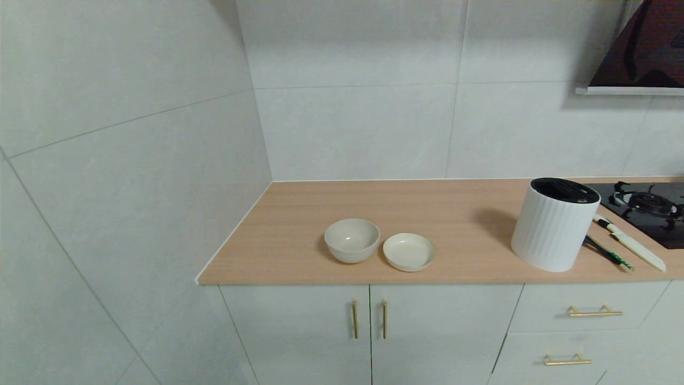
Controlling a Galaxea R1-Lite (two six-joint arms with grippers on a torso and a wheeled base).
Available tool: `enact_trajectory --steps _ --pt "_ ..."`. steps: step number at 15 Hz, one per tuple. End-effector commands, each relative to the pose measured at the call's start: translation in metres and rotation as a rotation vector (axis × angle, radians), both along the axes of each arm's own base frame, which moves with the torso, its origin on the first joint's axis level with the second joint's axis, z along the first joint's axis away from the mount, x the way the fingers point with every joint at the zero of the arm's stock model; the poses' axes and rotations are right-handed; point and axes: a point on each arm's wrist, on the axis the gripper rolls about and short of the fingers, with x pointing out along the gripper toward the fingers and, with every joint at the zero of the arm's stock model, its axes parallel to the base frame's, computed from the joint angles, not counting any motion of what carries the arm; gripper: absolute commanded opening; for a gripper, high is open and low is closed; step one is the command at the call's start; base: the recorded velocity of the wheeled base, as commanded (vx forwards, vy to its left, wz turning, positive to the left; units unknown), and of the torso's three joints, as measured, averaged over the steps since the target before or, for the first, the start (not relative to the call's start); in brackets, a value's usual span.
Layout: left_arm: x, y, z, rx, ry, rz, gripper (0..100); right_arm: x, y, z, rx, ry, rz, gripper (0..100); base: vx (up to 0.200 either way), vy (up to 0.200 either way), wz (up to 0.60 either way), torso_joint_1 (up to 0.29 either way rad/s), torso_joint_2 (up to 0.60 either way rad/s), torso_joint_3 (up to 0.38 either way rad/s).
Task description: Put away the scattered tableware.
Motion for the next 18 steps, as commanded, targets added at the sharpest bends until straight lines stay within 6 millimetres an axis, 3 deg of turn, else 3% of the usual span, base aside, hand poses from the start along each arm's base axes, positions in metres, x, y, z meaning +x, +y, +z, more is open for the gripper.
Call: enact_trajectory --steps 1,10,18 --pt "0.0000 0.0000 0.0000 0.000 0.000 0.002 100 0.0001 0.0000 0.0001 0.000 0.000 0.000 100 0.000 0.000 0.00 0.000 0.00 0.000" --pt "0.0000 0.0000 0.0000 0.000 0.000 0.001 100 0.0001 0.0000 0.0001 0.000 0.000 0.000 100 0.000 0.000 0.00 0.000 0.00 0.000" --pt "0.0000 0.0000 0.0000 0.000 0.000 0.001 100 0.0001 0.0000 0.0001 0.000 0.000 0.000 100 0.000 0.000 0.00 -0.201 0.44 0.240"
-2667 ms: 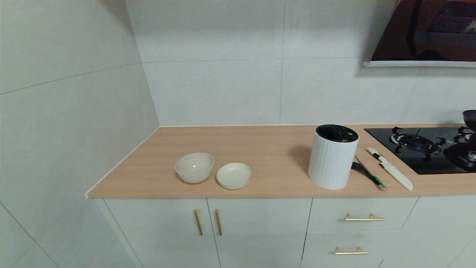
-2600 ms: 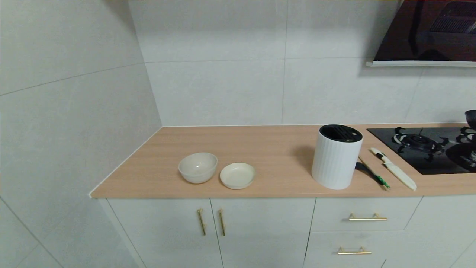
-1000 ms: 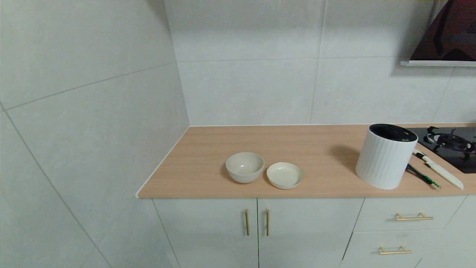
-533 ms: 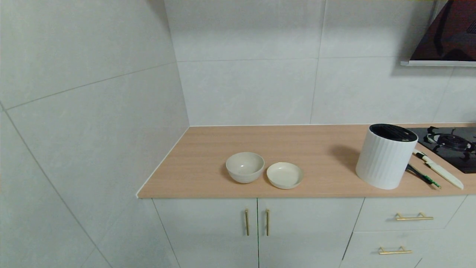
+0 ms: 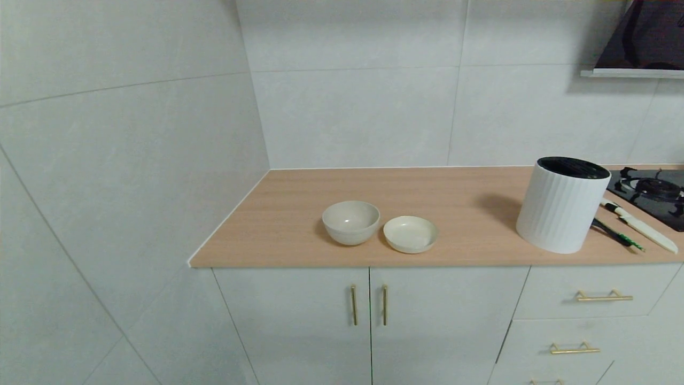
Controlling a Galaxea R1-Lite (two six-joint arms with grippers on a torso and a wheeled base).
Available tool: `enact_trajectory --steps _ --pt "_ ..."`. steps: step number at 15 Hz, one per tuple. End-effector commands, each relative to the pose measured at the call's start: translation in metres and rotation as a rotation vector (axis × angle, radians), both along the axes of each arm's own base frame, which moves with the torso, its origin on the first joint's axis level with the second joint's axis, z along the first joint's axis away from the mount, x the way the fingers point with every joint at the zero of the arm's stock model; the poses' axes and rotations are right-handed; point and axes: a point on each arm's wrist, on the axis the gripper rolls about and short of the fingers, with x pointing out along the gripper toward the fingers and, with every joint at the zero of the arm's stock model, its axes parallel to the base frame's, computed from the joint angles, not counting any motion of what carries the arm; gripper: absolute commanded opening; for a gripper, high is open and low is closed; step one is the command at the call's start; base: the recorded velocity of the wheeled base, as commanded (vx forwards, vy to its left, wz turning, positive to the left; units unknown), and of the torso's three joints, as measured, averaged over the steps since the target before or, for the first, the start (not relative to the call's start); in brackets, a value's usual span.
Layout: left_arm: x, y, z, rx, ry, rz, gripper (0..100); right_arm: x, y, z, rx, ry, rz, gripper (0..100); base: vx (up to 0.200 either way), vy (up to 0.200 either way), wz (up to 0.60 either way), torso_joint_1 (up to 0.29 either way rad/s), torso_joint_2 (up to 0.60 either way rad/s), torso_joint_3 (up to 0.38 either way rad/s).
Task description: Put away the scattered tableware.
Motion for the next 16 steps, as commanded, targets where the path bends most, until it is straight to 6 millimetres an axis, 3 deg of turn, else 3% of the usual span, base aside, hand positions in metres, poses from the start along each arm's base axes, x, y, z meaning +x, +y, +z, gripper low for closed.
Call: enact_trajectory --steps 1,16 --pt "0.0000 0.0000 0.0000 0.000 0.000 0.001 100 0.0001 0.0000 0.0001 -0.001 0.000 0.001 100 0.000 0.000 0.00 -0.251 0.56 0.310" --pt "0.0000 0.0000 0.0000 0.000 0.000 0.001 100 0.0001 0.0000 0.0001 -0.001 0.000 0.001 100 0.000 0.000 0.00 -0.211 0.51 0.292"
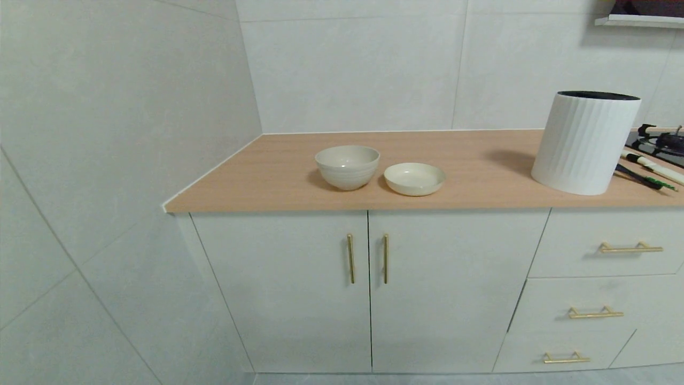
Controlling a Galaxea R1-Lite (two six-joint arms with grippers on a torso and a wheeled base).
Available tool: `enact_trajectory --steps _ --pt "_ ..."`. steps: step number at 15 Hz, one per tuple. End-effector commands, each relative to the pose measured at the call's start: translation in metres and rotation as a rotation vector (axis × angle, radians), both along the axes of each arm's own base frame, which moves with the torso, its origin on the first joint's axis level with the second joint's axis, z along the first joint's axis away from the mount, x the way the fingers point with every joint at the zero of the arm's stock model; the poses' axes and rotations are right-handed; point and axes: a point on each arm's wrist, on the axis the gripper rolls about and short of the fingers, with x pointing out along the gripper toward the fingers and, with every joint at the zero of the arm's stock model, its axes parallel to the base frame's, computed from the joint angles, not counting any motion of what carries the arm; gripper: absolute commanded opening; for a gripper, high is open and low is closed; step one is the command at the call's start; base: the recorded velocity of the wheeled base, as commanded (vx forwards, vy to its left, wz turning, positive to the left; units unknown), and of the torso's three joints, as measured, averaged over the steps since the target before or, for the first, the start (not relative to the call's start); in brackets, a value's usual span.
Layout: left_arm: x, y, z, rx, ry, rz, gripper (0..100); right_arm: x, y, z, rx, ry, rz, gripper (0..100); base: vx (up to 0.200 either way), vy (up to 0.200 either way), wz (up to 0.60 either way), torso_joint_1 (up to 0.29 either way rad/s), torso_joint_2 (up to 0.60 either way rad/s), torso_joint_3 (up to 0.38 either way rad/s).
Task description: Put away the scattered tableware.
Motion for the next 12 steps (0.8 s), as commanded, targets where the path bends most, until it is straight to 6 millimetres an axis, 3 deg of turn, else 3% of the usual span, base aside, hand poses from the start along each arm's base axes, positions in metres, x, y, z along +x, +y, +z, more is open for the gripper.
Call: enact_trajectory --steps 1,9,12 --pt "0.0000 0.0000 -0.0001 0.000 0.000 0.001 100 0.0001 0.0000 0.0001 0.000 0.000 0.001 100 0.000 0.000 0.00 -0.178 0.47 0.290" --pt "0.0000 0.0000 -0.0001 0.000 0.000 0.001 100 0.0001 0.0000 0.0001 0.000 0.000 0.001 100 0.000 0.000 0.00 -0.138 0.46 0.314" --pt "0.0000 0.0000 -0.0001 0.000 0.000 0.001 100 0.0001 0.0000 0.0001 0.000 0.000 0.001 100 0.000 0.000 0.00 -0.033 0.16 0.124"
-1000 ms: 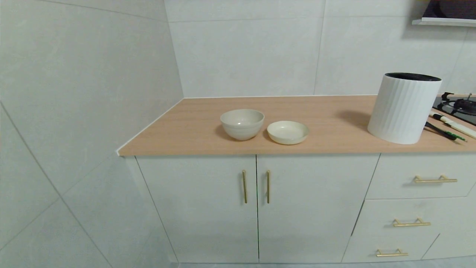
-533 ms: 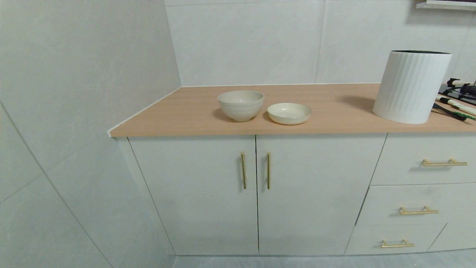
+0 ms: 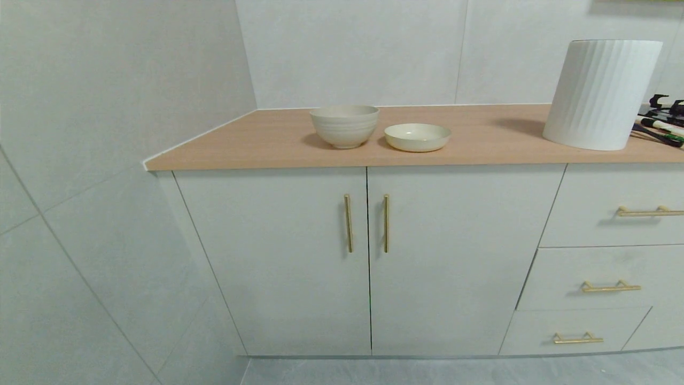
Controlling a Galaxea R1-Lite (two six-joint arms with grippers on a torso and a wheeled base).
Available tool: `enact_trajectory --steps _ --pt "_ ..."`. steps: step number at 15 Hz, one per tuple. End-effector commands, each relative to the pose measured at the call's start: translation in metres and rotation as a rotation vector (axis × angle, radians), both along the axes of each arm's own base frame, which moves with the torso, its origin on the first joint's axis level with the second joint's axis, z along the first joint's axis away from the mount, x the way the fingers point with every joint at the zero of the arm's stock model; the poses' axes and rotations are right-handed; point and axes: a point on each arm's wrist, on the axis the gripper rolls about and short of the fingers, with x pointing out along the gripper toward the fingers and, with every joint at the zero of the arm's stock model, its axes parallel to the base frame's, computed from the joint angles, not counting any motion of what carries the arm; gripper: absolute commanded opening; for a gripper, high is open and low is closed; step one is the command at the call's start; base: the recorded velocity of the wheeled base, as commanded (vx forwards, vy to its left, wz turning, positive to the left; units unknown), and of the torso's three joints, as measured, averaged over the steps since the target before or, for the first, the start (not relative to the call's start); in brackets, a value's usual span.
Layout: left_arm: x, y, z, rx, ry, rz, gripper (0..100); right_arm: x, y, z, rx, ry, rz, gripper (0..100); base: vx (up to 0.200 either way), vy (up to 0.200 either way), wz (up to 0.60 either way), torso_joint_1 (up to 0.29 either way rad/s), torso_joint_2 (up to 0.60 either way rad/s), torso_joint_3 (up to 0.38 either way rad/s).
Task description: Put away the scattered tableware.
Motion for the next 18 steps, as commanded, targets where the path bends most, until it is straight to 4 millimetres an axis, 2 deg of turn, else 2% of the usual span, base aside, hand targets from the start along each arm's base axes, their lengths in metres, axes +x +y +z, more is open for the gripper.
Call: enact_trajectory --steps 1,3,6,16,18 --pt "0.0000 0.0000 0.0000 0.000 0.000 0.001 100 0.0001 0.0000 0.0001 0.000 0.000 0.001 100 0.000 0.000 0.00 -0.017 0.05 0.046" --pt "0.0000 0.0000 0.0002 0.000 -0.002 0.001 100 0.0001 0.0000 0.0001 0.000 0.000 0.001 100 0.000 0.000 0.00 0.000 0.00 0.000" --pt "0.0000 0.0000 0.0002 0.000 -0.002 0.001 100 0.0001 0.0000 0.0001 0.000 0.000 0.001 100 0.000 0.200 0.00 -0.002 0.01 0.012" --pt "0.0000 0.0000 0.0000 0.001 0.000 0.001 100 0.0001 0.0000 0.0001 0.000 0.000 0.001 100 0.000 0.000 0.00 0.000 0.00 0.000" --pt "0.0000 0.0000 0.0000 0.000 0.000 0.001 100 0.0001 0.0000 0.0001 0.000 0.000 0.001 100 0.200 0.000 0.00 0.000 0.00 -0.002"
